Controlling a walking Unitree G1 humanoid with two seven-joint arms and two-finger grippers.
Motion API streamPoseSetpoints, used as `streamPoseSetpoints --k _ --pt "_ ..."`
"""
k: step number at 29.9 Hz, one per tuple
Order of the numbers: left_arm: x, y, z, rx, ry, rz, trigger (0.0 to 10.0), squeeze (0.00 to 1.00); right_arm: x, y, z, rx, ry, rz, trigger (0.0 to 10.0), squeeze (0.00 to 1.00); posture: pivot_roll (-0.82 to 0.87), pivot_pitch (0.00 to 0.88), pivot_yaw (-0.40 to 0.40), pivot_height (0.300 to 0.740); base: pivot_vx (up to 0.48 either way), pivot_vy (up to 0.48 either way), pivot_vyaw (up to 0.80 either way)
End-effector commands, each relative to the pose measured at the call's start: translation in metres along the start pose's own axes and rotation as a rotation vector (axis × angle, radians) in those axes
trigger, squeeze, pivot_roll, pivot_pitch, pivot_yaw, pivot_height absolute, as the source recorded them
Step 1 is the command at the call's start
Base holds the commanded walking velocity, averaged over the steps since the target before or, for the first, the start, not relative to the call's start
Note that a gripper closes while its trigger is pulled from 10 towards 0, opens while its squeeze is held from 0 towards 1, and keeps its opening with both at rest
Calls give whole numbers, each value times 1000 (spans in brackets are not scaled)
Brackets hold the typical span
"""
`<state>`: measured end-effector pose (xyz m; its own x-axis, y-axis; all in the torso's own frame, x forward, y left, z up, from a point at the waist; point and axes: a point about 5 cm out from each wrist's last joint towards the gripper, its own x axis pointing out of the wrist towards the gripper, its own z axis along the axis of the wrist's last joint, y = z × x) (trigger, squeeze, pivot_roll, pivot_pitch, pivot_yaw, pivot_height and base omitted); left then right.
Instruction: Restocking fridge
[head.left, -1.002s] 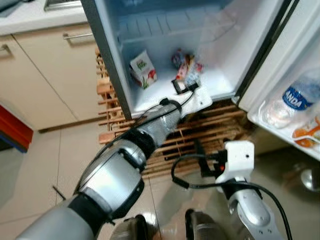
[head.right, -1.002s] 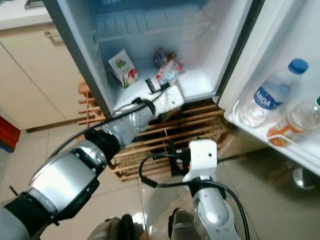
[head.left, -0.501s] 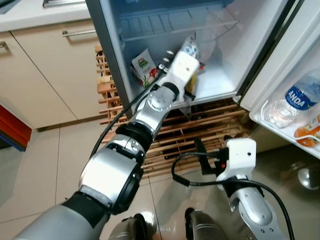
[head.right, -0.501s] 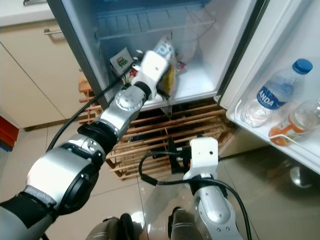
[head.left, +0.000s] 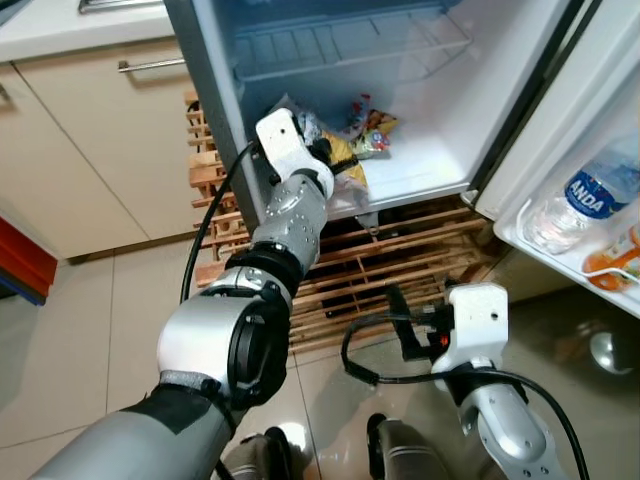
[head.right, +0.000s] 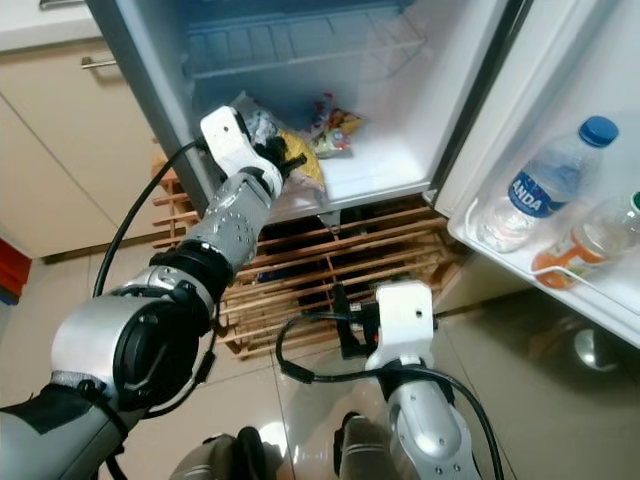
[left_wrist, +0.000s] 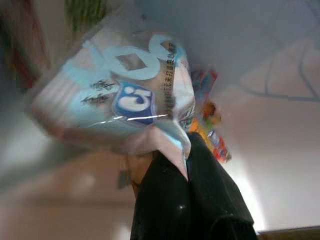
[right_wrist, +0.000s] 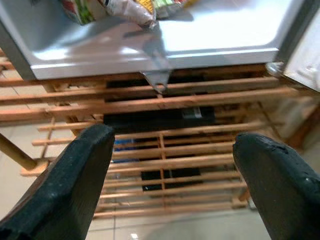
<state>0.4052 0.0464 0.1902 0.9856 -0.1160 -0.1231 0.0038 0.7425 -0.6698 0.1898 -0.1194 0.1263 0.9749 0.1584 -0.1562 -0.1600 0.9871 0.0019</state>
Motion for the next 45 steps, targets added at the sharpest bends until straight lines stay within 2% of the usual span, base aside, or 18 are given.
streamPoseSetpoints --k 1,5,6,7,8,9,10,11,13,20,27,28,32,33,34,36,42,45 --pt "-1 -2 -7 -49 43 30 0 1000 -4 4 3 -4 -4 17 10000 0 -407 238 31 740 0 0 0" --pt "0 -15 -2 -33 22 4 0 1000 -8 5 3 -8 3 20 10000 0 -428 248 30 740 0 0 0" --pt "1 -20 2 -24 7 -3 10000 1000 -9 5 3 -12 5 20 10000 0 -433 251 28 740 0 0 0" --pt "1 -20 2 -24 7 -3 10000 1000 -9 5 3 -12 5 20 10000 0 -433 251 28 740 0 0 0" --pt "2 -33 17 121 -65 -27 10000 1000 -11 5 3 -19 10 19 10000 0 -440 256 30 740 0 0 0" --pt "2 -33 17 121 -65 -27 10000 1000 -11 5 3 -19 10 19 10000 0 -440 256 30 740 0 0 0" --pt "1 -45 29 317 -153 -55 10000 1000 -13 5 3 -24 11 15 10000 0 -439 260 30 740 0 0 0" --pt "1 -49 33 385 -183 -65 10000 1000 -13 5 3 -25 12 14 10000 0 -439 260 30 740 0 0 0" --pt "1 -49 35 435 -205 -53 10000 1000 -14 4 1 -24 19 9 10000 0 -427 263 30 740 0 0 0" --pt "0 -41 22 408 -162 -18 10000 1000 -13 6 1 -24 22 19 10000 0 -421 265 28 740 0 0 0" --pt "-4 -56 13 665 -198 -95 10000 1000 -13 7 0 -24 25 16 10000 0 -417 262 35 740 0 0 0" --pt "-5 -60 8 823 -221 -127 10000 1000 -13 7 0 -22 26 14 10000 0 -415 262 34 740 0 0 0" --pt "-9 -74 3 1165 -319 -161 10000 1000 -12 8 0 -18 26 13 10000 0 -400 266 31 740 0 0 0" --pt "-9 -74 3 1165 -319 -161 10000 1000 -12 8 0 -18 26 13 10000 0 -400 266 31 740 0 0 0" --pt "-9 -79 3 1382 -382 -152 10000 1000 -12 8 0 -16 26 14 10000 0 -395 266 29 740 0 0 0" --pt "-9 -78 1 1579 -401 -150 10000 1000 -11 8 0 -15 24 18 10000 0 -390 266 28 740 0 0 0" --pt "-7 -72 -1 1828 -408 -167 10000 1000 -8 9 -1 -13 24 22 10000 0 -382 262 29 740 0 0 0" --pt "-6 -70 6 1984 -495 -153 10000 1000 -7 10 -1 -11 23 22 10000 0 -377 261 31 740 0 0 0"
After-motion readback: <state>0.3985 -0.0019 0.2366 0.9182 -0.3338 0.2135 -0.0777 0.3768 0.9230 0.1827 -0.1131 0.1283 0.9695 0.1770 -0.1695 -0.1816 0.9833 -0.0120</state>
